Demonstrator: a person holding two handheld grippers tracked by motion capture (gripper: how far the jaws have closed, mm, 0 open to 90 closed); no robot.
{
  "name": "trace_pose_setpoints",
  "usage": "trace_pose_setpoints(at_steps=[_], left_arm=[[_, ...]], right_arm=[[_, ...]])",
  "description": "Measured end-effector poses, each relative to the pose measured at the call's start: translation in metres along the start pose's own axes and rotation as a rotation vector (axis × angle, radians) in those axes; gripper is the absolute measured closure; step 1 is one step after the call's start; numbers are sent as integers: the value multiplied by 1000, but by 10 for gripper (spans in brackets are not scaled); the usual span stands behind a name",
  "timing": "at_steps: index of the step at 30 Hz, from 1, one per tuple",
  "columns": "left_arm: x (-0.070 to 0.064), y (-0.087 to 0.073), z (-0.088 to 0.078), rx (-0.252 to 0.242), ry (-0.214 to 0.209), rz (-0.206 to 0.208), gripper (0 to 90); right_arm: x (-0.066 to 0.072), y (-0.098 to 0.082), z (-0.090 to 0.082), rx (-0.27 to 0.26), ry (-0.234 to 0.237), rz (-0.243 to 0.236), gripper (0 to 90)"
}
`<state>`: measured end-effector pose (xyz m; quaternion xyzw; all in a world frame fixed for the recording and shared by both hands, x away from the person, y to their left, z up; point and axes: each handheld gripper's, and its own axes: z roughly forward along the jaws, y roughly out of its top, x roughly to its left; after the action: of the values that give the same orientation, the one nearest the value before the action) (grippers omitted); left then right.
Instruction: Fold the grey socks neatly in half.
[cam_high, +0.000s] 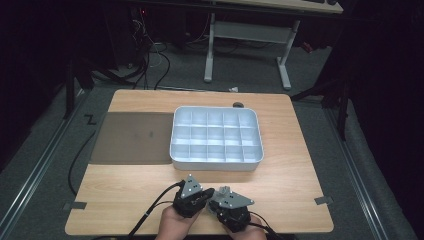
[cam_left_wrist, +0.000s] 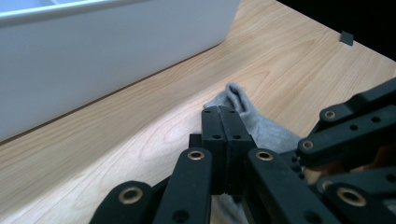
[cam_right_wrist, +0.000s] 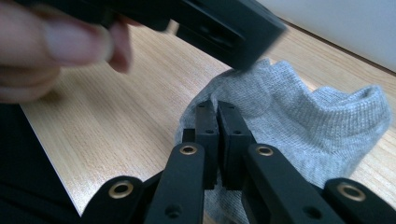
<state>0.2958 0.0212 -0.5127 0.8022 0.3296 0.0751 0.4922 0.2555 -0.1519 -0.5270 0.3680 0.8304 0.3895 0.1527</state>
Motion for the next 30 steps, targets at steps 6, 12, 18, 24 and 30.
trace_pose_setpoints(at_steps=[6, 12, 18, 24, 30], left_arm=[[-2, -1, 10, 31, 13, 28, 900], [2, -4, 14, 76, 38, 42, 900], [2, -5, 13, 68, 39, 35, 900], [2, -7, 13, 62, 38, 33, 900], [-8, -8, 0, 13, 31, 20, 900]], right_arm=[[1, -1, 0, -8, -5, -8, 886], [0, 0, -14, -28, 25, -8, 745], [-11, -1, -42, -103, -30, 32, 807], [-12, -5, -21, -28, -19, 73, 833], [-5, -10, -11, -6, -33, 53, 855]])
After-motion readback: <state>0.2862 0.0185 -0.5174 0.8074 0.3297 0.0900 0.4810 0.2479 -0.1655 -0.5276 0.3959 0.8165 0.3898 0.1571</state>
